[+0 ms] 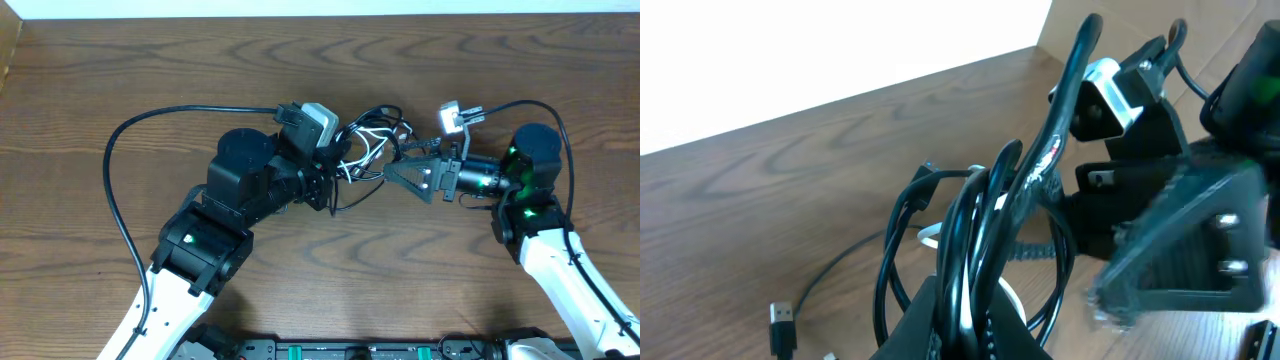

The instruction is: Untangle cables

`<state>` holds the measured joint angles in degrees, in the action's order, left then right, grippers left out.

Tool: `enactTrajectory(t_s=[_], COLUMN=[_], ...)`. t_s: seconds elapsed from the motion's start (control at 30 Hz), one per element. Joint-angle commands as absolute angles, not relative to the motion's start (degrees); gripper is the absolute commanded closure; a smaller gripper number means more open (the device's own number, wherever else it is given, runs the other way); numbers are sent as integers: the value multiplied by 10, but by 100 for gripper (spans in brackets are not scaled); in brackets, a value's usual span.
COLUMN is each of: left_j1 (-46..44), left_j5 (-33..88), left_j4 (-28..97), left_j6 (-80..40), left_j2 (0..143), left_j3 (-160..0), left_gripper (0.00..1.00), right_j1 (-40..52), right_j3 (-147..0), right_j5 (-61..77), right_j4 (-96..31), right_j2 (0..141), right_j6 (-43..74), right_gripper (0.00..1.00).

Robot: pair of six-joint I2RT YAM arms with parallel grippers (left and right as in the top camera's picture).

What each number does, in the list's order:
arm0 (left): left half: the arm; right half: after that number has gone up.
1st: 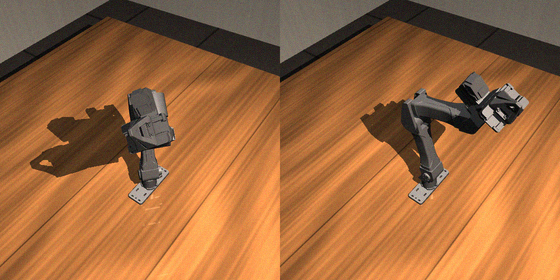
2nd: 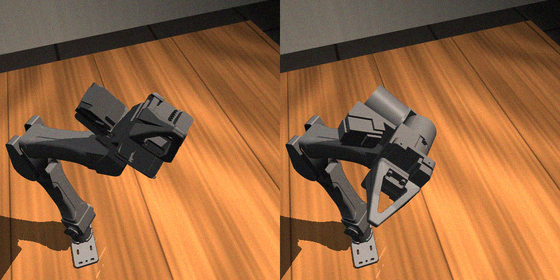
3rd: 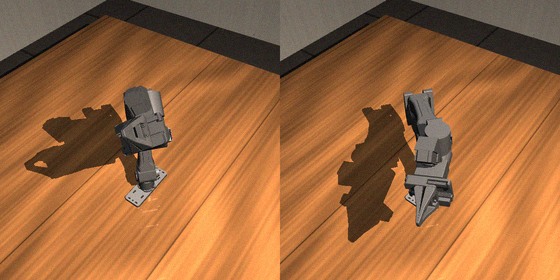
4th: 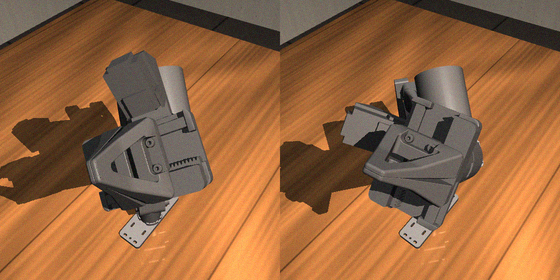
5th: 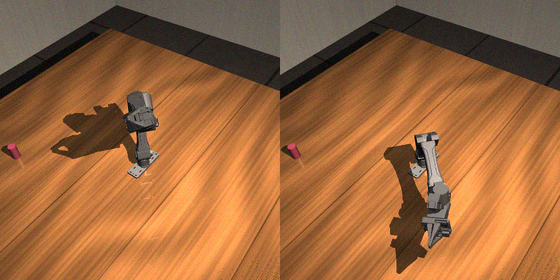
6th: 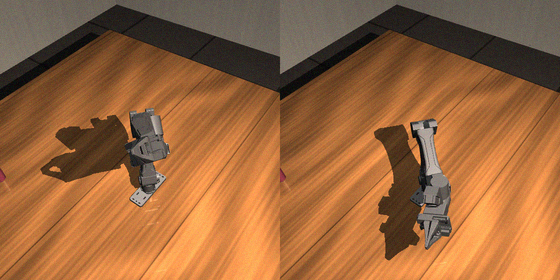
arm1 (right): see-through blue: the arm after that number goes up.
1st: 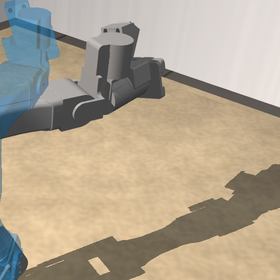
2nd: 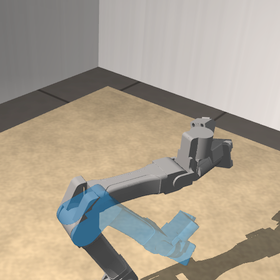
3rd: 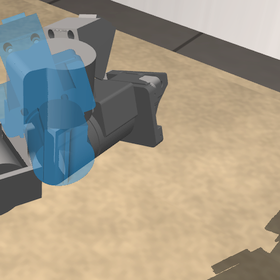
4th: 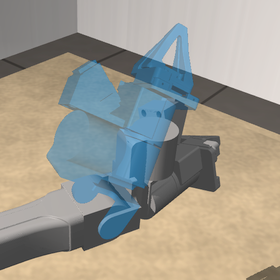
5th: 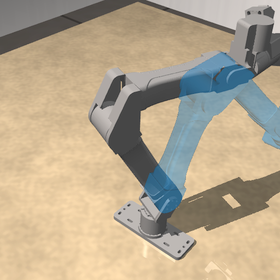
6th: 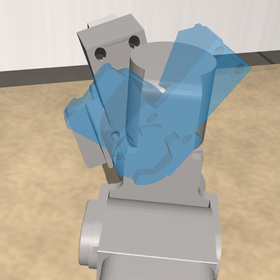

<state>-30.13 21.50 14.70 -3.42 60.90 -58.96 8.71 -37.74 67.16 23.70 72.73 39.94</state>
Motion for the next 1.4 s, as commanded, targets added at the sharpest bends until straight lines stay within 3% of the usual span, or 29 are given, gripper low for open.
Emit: enactTrajectory(t_s=[0.0,0.03,0.1,0.27,0.33,0.43,0.73,1.07,1.1,1.23,1.3,1.37], left_j1=[-302,-302,-303,-302,-302,-302,-302,-302,-302,-302,-302,-302], left_j5=[225,235,242,250,244,183,-59,-82,-82,-32,29,98], left_j4=[138,136,135,136,136,136,146,147,147,146,142,138], left_j6=[-51,-51,-51,-51,-50,-50,-50,-50,-50,-50,-50,-50], left_j2=[604,604,604,605,605,605,605,605,605,605,605,605], left_j3=[-602,-602,-602,-602,-602,-602,-602,-602,-602,-602,-602,-602], left_gripper=[92,93,93,93,93,93,92,93,92,92,93,93], right_j1=[102,108,112,118,118,117,117,117,117,117,117,117], right_j3=[-378,-378,-378,-378,-378,-378,-378,-378,-378,-378,-378,-378], right_j5=[646,644,643,624,617,609,467,380,387,448,485,533], right_j4=[236,236,236,235,232,203,-100,-150,-144,-101,-67,-31], right_j2=[727,727,727,727,727,727,727,727,727,727,727,727], right_j6=[388,380,371,357,351,329,183,167,167,166,167,169], right_gripper=[33,48,57,92,98,99,99,98,95,60,26,1])
